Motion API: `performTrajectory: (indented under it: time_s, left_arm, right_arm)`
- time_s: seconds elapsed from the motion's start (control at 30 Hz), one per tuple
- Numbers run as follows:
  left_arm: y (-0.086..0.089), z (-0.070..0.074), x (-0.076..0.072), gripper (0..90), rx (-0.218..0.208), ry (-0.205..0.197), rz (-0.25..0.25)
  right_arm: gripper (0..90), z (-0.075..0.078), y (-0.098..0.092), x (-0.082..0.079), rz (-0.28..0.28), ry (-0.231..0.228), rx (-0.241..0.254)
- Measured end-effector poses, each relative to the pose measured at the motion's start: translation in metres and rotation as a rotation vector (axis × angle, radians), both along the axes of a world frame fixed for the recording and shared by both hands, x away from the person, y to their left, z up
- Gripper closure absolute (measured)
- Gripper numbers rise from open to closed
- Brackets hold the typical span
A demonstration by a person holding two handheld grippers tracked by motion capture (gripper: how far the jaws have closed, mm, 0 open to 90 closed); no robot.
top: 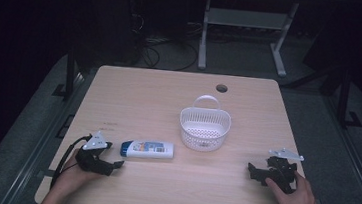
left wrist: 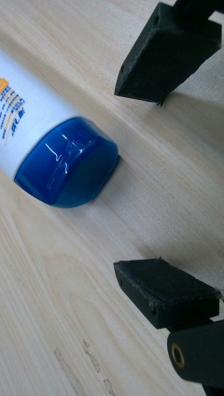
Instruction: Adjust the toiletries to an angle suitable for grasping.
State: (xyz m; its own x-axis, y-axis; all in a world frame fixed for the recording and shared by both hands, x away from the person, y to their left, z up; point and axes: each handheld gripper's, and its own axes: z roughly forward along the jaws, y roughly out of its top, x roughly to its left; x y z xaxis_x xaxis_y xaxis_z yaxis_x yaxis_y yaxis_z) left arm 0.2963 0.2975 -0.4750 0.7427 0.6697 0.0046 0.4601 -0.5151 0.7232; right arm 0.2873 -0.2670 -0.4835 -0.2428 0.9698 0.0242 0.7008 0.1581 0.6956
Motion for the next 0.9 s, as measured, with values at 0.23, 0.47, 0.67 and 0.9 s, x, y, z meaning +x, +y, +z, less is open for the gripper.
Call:
performTrajectory:
  time_s: [0.23, 0.47, 0.67, 0.9]
  left_arm:
    - [0.0, 0.002, 0.0, 14.2, 0.016, 0.011, 0.002]
    - [0.002, 0.013, -0.003, 24.3, -0.019, 0.029, -0.009]
    - [0.004, 0.026, -0.006, 46.8, -0.055, 0.037, -0.023]
    - [0.003, 0.038, -0.005, 74.2, -0.081, 0.049, -0.028]
  right_arm:
    - [0.0, 0.0, 0.0, 0.0, -0.002, 0.0, 0.0]
    - [0.0, 0.0, 0.0, 0.0, -0.002, 0.0, 0.0]
    - [0.0, 0.0, 0.0, 0.0, -0.002, -0.001, 0.0]
    - [0.0, 0.0, 0.0, 0.0, -0.002, 0.0, 0.0]
